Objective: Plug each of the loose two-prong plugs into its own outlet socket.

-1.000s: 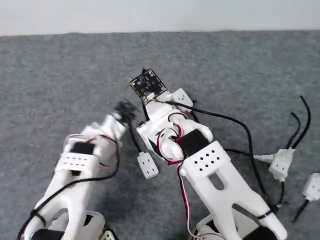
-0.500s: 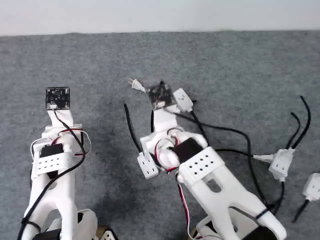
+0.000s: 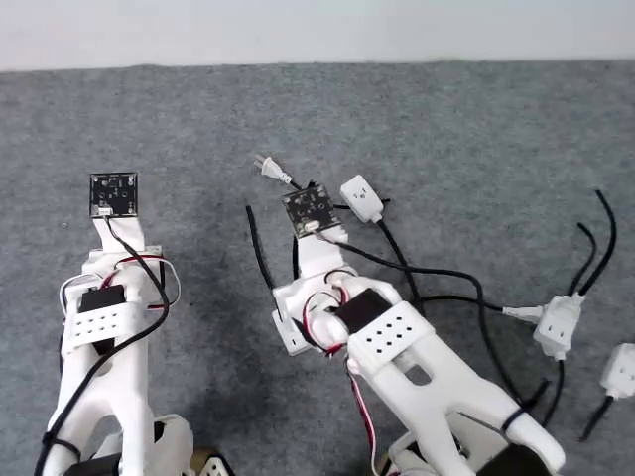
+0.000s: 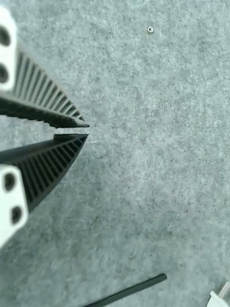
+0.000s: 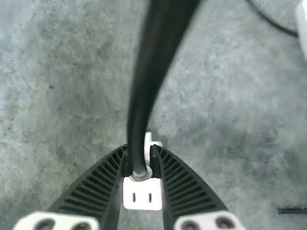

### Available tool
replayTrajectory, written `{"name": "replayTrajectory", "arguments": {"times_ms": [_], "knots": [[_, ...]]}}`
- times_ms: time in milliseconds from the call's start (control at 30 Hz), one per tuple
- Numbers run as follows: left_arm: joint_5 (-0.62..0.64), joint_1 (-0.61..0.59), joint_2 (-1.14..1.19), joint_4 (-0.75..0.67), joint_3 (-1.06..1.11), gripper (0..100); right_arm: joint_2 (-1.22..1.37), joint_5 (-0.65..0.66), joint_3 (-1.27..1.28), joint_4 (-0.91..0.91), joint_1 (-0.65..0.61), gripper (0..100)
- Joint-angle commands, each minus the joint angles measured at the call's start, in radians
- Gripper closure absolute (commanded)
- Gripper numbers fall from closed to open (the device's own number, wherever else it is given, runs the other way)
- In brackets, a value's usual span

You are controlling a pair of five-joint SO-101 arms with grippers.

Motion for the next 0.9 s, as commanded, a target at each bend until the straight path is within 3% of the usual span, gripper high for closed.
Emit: {"name": "replayTrajectory", "arguments": {"times_ms": [0, 533, 667, 867], "knots": [[0.012, -0.009, -0.029, -0.029, -0.033, 99, 0.015, 0.012, -0.014, -0.021, -0.028, 99.1], [0.011, -0.009, -0.029, -0.029, -0.031, 99, -0.05, 0.048, -0.018, -0.035, -0.008, 99.1], [-0.109, 0.005, -0.028, 0.014, -0.027, 99, -0.116, 0.11, -0.018, 0.001, 0.002, 99.1], [-0.118, 0.018, -0.028, 0.021, -0.022, 99, -0.168, 0.296, -0.018, 0.093, 0.216, 99.1]]}}
